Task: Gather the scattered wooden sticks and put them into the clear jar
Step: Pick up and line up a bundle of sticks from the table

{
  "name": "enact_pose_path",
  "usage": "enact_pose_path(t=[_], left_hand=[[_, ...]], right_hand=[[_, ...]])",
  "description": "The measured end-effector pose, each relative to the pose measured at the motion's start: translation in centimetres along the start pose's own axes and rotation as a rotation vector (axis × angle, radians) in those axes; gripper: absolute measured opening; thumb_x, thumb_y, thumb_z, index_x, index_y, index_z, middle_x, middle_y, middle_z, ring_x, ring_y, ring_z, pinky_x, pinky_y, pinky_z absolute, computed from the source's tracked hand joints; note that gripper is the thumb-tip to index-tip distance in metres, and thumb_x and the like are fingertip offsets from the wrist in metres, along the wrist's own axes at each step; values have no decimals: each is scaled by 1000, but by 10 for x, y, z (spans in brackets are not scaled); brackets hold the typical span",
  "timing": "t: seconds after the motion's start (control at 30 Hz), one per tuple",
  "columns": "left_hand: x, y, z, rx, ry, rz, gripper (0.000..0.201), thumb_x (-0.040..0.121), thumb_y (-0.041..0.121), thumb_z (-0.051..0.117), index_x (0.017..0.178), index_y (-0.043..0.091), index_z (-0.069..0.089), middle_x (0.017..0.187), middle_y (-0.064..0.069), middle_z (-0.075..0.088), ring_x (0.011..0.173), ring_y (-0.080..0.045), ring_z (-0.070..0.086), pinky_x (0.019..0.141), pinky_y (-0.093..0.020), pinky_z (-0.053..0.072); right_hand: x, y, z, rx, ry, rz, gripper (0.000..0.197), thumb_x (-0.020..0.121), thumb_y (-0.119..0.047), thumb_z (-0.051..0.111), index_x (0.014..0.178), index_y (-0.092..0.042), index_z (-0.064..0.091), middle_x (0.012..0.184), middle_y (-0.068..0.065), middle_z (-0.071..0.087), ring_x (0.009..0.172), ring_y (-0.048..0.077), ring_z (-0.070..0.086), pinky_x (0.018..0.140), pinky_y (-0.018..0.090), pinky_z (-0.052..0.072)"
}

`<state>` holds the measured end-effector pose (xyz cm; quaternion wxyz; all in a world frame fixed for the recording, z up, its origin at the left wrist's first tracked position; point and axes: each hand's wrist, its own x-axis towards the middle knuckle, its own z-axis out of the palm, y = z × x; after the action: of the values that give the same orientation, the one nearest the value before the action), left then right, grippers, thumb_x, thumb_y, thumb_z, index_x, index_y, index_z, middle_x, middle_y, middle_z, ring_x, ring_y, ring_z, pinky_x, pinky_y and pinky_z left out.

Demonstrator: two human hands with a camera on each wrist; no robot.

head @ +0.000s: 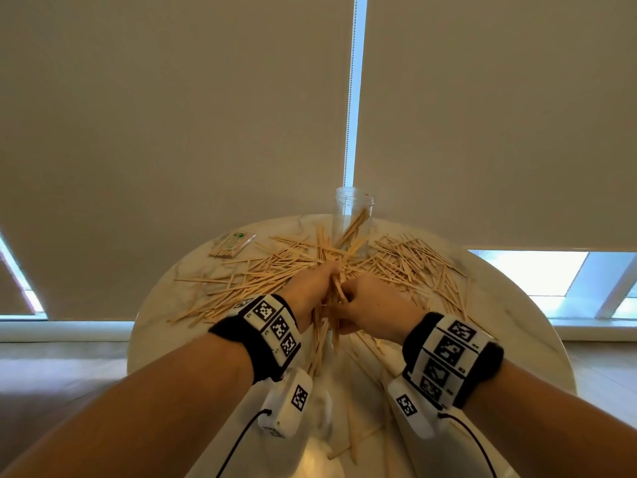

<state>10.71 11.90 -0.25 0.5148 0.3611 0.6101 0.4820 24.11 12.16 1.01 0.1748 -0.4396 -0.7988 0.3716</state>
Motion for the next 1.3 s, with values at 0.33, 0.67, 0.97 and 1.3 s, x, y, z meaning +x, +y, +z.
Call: enact_pose_path(t=[0.33,0.67,0.97,1.3], left_hand=[[5,-3,-3,-94,95,90,14,95,12,41,89,5,52,70,-10,56,63,-24,56,53,-34,50],[-13,-7,10,-111,-155,91,13,92,6,37,93,16,45,69,-3,46,51,-13,35,49,-29,30],[-8,-13,11,-11,-136,202,30,102,41,49,109,12,50,80,-2,54,52,-10,44,49,-27,40],[-3,-16,25,-30,-92,204,17,106,28,42,101,14,50,78,-1,49,56,-10,41,50,-26,37]], right_hand=[[1,4,-17,-103,74,63,26,95,-35,65,92,-12,76,83,-1,77,76,13,75,76,28,62],[26,-11,-46,69,316,42,13,94,-16,64,105,-9,61,104,11,70,93,24,72,83,40,61],[33,-4,-35,459,401,22,38,88,-3,73,121,-6,55,100,20,71,83,26,76,77,41,63],[24,-2,-28,-79,450,-17,11,92,-14,64,94,-22,72,89,-4,72,83,14,68,73,27,55]])
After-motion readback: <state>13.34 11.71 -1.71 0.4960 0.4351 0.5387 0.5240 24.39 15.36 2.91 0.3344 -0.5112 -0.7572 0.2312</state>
